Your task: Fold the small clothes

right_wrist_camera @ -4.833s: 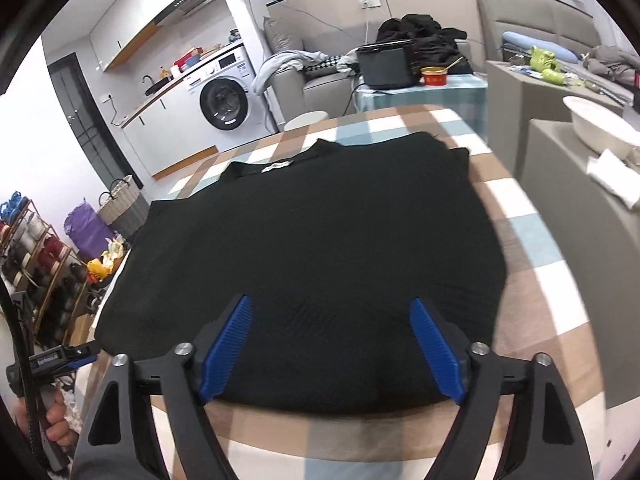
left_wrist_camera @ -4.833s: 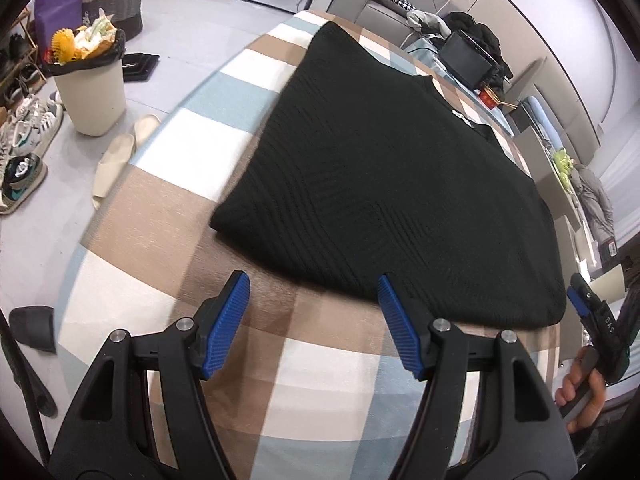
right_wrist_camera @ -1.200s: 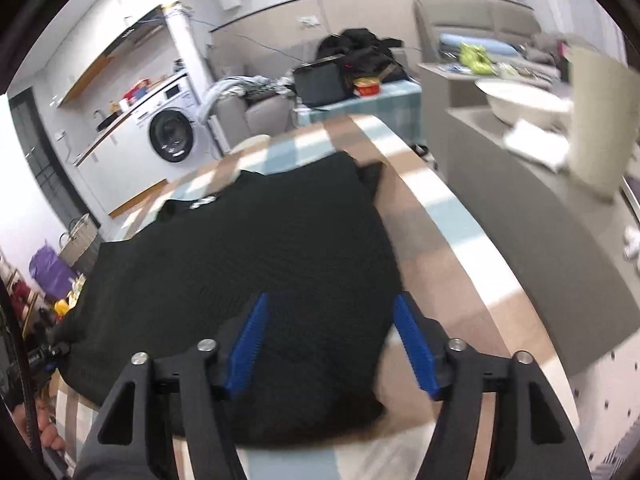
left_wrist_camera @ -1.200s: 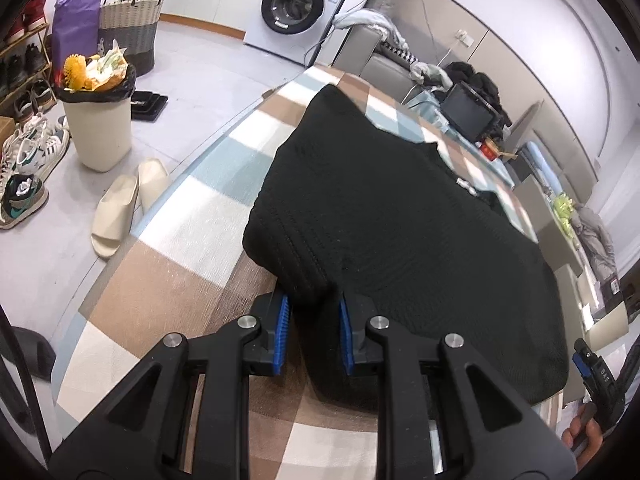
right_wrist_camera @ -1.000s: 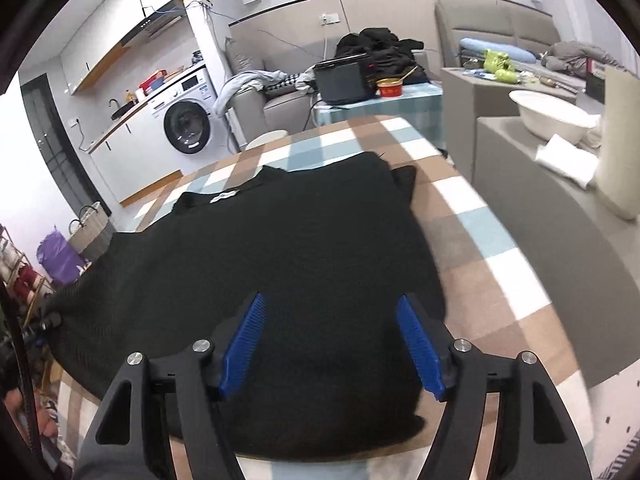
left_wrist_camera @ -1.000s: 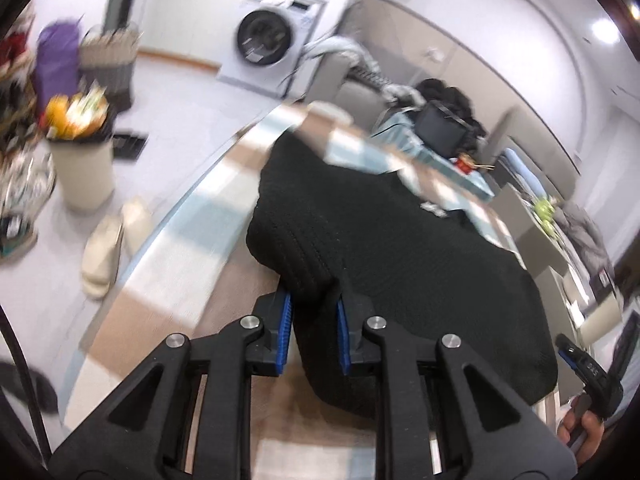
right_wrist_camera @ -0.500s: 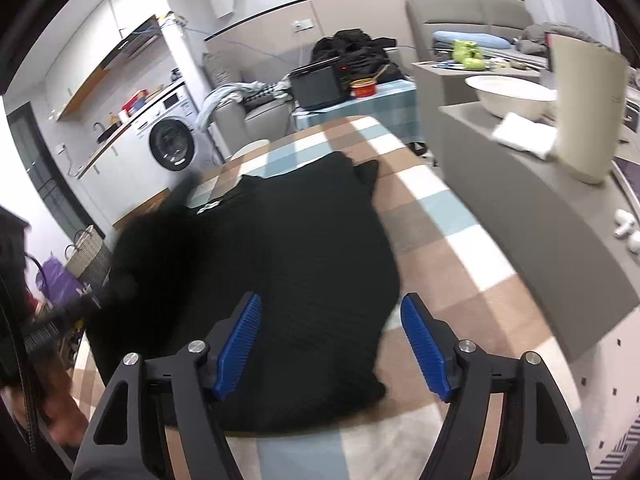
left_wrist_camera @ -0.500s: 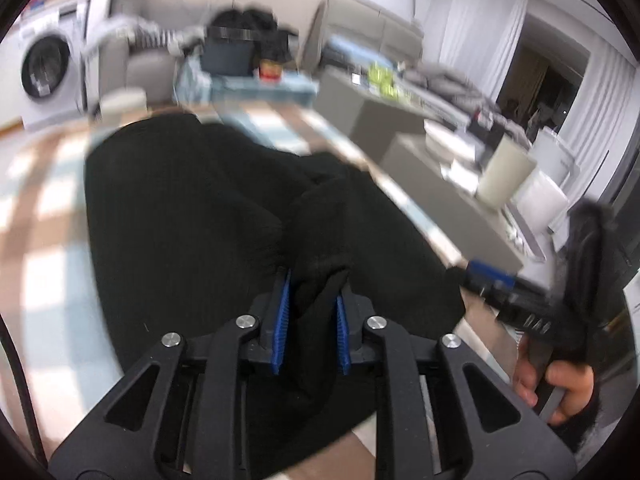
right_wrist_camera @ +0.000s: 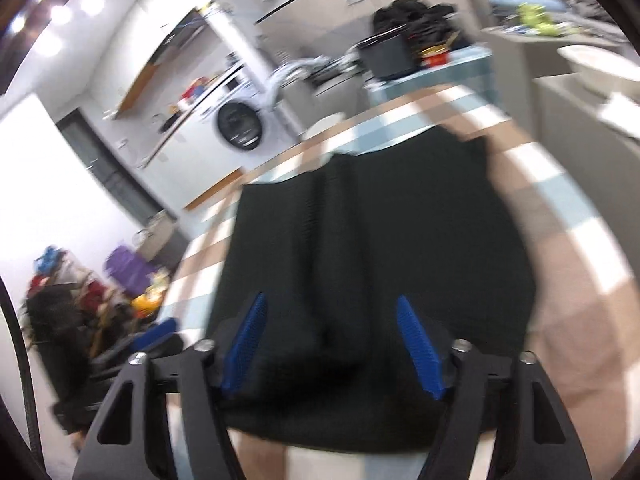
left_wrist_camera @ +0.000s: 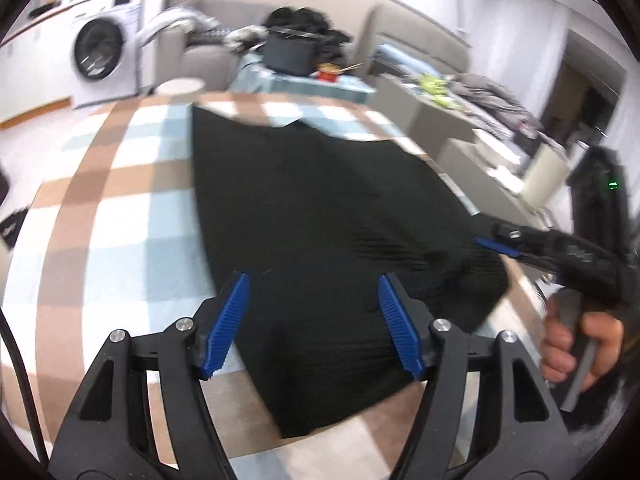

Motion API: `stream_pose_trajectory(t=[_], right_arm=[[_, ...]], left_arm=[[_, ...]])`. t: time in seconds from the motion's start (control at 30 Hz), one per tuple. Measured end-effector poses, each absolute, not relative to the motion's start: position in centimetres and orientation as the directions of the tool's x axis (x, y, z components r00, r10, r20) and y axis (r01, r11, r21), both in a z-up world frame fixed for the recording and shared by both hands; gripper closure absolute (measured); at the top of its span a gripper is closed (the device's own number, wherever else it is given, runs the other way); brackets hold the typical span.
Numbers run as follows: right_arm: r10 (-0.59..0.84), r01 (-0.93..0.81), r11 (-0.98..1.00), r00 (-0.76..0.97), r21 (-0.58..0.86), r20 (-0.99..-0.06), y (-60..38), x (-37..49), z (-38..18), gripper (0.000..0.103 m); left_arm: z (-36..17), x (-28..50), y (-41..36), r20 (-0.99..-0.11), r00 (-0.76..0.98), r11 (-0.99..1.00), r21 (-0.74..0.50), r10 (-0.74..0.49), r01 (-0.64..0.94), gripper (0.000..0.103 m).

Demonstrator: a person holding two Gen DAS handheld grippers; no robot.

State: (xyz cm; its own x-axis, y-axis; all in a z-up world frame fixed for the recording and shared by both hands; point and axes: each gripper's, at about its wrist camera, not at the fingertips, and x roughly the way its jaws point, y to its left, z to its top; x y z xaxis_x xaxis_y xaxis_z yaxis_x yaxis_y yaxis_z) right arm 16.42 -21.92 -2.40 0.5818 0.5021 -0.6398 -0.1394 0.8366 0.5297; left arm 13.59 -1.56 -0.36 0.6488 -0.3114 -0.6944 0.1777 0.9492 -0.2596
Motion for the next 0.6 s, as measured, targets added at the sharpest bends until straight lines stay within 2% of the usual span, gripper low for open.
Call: stream_pose_trajectory(t=[0.1,0.3,0.33,0.37,0.43,0.47,0.6], right_arm=[[0.559,-0.200,0.816,0.514,0.542,-0.651,-19.9,17.3,-2.9,0.044],[0.608,-0.164,0.788,0.355,0.593,-0.710,-18.9,17.7,-5.8,0.044],[0.605,-0.163,0.791,0.345,0.589,-0.717,-18.8,17.6,-6.1,0.048],[0.599,-0.160,0.796,0.343,0.583,-0.723,-18.8,17.5,-6.4,0.063],[0.571,-0.158,0.817,0.362,0.555,-0.737,-18.6,17.5,-6.1,0.084],[0.573,-0.162,0.814,0.383,0.558,-0.724,-18.5,17.2,-5.6,0.091],[0.627,-0.246,0.769,0.467,0.590,-0.623,-18.2,14.6,-1.1,0.092]], left_arm=[[-1.8,13.7,-0.3,-0.723,0.625,0.953,-0.268,-0.295,0.140,0.039],[-3.5,13.2,0.7,-0.746,0.606,0.958,-0.261,-0.277,0.118,0.039],[-3.7,13.2,1.4,-0.746,0.609,0.960,-0.260,-0.270,0.108,0.039],[-3.8,13.3,1.6,-0.747,0.608,0.960,-0.262,-0.269,0.102,0.039],[-3.9,13.6,2.4,-0.750,0.607,0.960,-0.267,-0.263,0.085,0.039],[-3.9,13.7,2.7,-0.750,0.610,0.961,-0.263,-0.256,0.079,0.039],[-2.8,13.8,3.5,-0.736,0.644,0.969,-0.242,-0.210,0.040,0.039]])
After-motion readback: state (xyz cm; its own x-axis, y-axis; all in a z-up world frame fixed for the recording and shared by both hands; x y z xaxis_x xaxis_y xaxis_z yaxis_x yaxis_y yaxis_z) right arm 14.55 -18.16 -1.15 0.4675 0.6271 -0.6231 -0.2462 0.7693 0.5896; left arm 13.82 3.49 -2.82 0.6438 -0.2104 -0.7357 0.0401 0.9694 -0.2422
